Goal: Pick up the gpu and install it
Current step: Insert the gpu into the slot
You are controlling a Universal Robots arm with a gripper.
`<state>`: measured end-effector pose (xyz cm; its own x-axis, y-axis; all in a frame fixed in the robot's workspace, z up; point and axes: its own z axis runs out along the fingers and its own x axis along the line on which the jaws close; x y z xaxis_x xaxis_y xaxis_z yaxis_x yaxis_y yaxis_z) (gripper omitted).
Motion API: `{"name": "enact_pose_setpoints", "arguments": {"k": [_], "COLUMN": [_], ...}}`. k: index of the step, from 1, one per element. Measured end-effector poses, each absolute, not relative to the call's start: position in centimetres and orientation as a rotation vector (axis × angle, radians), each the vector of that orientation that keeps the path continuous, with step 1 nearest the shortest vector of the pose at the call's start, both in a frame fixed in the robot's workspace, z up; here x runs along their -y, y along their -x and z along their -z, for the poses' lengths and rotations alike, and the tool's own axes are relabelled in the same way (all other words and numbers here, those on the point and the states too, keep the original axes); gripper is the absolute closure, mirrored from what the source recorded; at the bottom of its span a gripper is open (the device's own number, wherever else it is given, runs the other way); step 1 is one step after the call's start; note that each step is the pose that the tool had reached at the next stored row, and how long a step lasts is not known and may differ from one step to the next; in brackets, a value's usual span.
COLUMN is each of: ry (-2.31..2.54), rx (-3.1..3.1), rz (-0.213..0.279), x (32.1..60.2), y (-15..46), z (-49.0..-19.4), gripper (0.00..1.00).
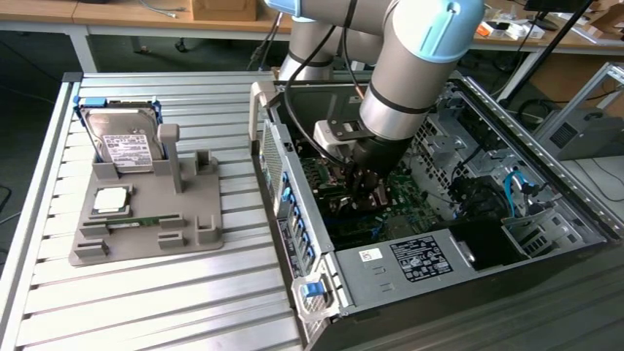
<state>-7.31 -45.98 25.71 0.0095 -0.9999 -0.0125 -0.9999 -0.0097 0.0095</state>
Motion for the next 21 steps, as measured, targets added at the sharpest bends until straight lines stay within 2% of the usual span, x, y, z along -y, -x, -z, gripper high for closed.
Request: {"name": "enact_pose_setpoints", "arguments": {"k": [21], "ry": [2.237], "rx": [-2.214], "rz": [-0.013], "x": [45.96], "y": [7.32], "z": [-25.33], "gripper": [0.73]}}
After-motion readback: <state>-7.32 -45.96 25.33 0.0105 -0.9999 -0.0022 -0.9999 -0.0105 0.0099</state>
